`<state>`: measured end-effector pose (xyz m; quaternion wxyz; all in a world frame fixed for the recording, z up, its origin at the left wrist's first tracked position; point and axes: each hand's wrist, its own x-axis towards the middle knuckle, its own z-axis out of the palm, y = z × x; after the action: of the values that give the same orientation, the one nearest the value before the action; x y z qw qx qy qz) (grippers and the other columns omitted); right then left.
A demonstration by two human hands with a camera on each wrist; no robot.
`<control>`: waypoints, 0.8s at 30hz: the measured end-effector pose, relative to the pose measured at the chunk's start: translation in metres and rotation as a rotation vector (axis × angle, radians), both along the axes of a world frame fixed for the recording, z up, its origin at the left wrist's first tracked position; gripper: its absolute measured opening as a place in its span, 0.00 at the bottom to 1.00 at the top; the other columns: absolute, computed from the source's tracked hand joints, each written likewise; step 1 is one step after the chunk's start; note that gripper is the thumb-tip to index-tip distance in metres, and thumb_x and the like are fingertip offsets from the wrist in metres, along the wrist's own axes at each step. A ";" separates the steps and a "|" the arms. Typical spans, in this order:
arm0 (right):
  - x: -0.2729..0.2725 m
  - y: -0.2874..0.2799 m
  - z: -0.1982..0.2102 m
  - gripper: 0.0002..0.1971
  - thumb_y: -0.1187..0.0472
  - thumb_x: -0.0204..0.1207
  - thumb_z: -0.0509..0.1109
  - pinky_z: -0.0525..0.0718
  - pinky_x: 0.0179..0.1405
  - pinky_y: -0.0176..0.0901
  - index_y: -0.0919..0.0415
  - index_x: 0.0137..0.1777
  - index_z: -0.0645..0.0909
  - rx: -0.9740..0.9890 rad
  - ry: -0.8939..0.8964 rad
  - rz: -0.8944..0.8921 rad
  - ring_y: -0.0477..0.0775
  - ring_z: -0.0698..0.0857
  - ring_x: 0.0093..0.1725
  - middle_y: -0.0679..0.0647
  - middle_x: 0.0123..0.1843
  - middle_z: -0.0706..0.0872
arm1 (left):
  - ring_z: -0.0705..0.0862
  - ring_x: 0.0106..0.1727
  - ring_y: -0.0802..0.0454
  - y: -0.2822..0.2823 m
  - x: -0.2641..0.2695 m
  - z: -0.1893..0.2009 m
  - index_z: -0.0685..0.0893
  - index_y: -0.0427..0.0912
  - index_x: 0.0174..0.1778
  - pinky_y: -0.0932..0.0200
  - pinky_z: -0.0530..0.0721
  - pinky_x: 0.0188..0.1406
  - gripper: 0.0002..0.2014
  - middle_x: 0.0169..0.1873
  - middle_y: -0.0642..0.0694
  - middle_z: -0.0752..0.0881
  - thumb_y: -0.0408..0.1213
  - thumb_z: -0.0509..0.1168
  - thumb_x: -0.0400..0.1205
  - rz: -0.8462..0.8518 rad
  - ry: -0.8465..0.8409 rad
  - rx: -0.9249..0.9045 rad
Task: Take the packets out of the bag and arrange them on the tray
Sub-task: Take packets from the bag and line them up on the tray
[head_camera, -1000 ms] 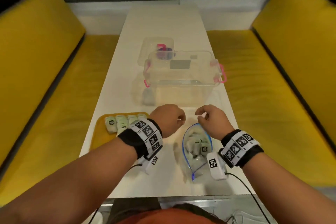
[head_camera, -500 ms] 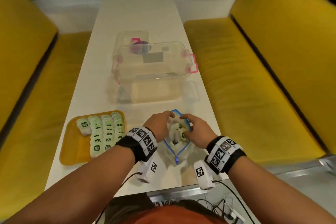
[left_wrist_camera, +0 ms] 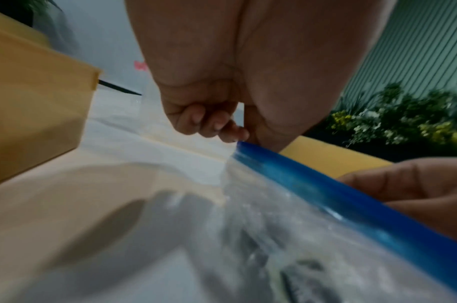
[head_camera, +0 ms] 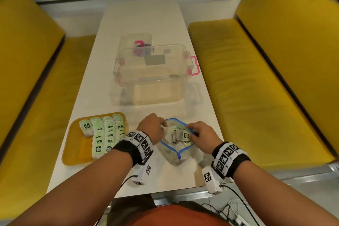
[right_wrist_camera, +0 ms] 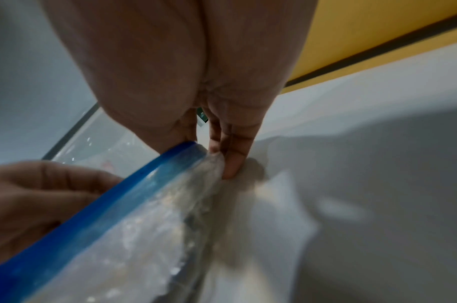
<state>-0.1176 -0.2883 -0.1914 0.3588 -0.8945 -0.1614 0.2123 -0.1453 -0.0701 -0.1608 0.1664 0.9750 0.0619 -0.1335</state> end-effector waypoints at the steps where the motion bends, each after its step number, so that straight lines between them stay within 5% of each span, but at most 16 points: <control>1: 0.001 0.001 0.001 0.18 0.65 0.79 0.70 0.81 0.60 0.40 0.56 0.69 0.82 0.009 0.006 -0.012 0.54 0.84 0.57 0.56 0.64 0.81 | 0.82 0.55 0.44 -0.004 0.001 0.006 0.87 0.53 0.54 0.54 0.79 0.53 0.10 0.50 0.45 0.78 0.41 0.62 0.82 -0.006 -0.044 -0.005; 4: 0.002 0.005 0.005 0.19 0.69 0.78 0.67 0.83 0.58 0.42 0.58 0.68 0.82 0.039 0.008 -0.033 0.53 0.85 0.53 0.57 0.65 0.82 | 0.82 0.55 0.45 -0.021 0.001 0.022 0.87 0.52 0.56 0.51 0.81 0.53 0.11 0.52 0.46 0.82 0.45 0.63 0.82 -0.128 -0.124 -0.005; 13: -0.007 0.007 0.012 0.18 0.69 0.80 0.66 0.82 0.59 0.40 0.56 0.68 0.82 0.112 0.019 -0.065 0.51 0.85 0.53 0.54 0.67 0.81 | 0.83 0.58 0.47 -0.045 0.000 0.021 0.83 0.53 0.63 0.55 0.78 0.53 0.14 0.56 0.50 0.87 0.46 0.65 0.81 -0.275 0.061 0.157; 16: -0.010 0.006 0.023 0.11 0.59 0.83 0.65 0.81 0.53 0.43 0.60 0.59 0.86 0.163 -0.002 -0.062 0.54 0.85 0.48 0.57 0.59 0.84 | 0.84 0.53 0.48 -0.038 -0.005 0.028 0.85 0.52 0.54 0.57 0.78 0.49 0.09 0.51 0.50 0.87 0.44 0.66 0.79 -0.220 0.010 0.064; 19: -0.010 0.006 0.030 0.21 0.43 0.82 0.64 0.80 0.55 0.45 0.60 0.52 0.88 0.295 -0.017 -0.079 0.51 0.83 0.51 0.55 0.52 0.84 | 0.85 0.47 0.51 -0.028 -0.009 0.037 0.82 0.53 0.41 0.57 0.81 0.46 0.03 0.43 0.54 0.87 0.45 0.69 0.78 -0.158 -0.091 -0.116; 21: -0.011 0.006 0.035 0.15 0.42 0.75 0.73 0.78 0.58 0.37 0.51 0.54 0.88 0.321 -0.044 -0.105 0.45 0.81 0.57 0.47 0.59 0.82 | 0.85 0.43 0.56 -0.024 -0.009 0.043 0.83 0.53 0.38 0.59 0.80 0.44 0.05 0.38 0.56 0.87 0.47 0.70 0.77 -0.108 -0.151 -0.255; 24: -0.009 0.008 0.037 0.11 0.48 0.72 0.79 0.79 0.54 0.40 0.53 0.50 0.88 0.333 -0.149 -0.080 0.47 0.83 0.53 0.47 0.53 0.85 | 0.80 0.38 0.64 -0.026 -0.008 0.053 0.84 0.54 0.40 0.68 0.74 0.39 0.03 0.37 0.58 0.86 0.46 0.71 0.78 -0.069 -0.178 -0.348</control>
<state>-0.1265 -0.2801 -0.1545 0.4973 -0.8416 -0.1846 0.1013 -0.1537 -0.0957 -0.1073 0.3325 0.9411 -0.0106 -0.0610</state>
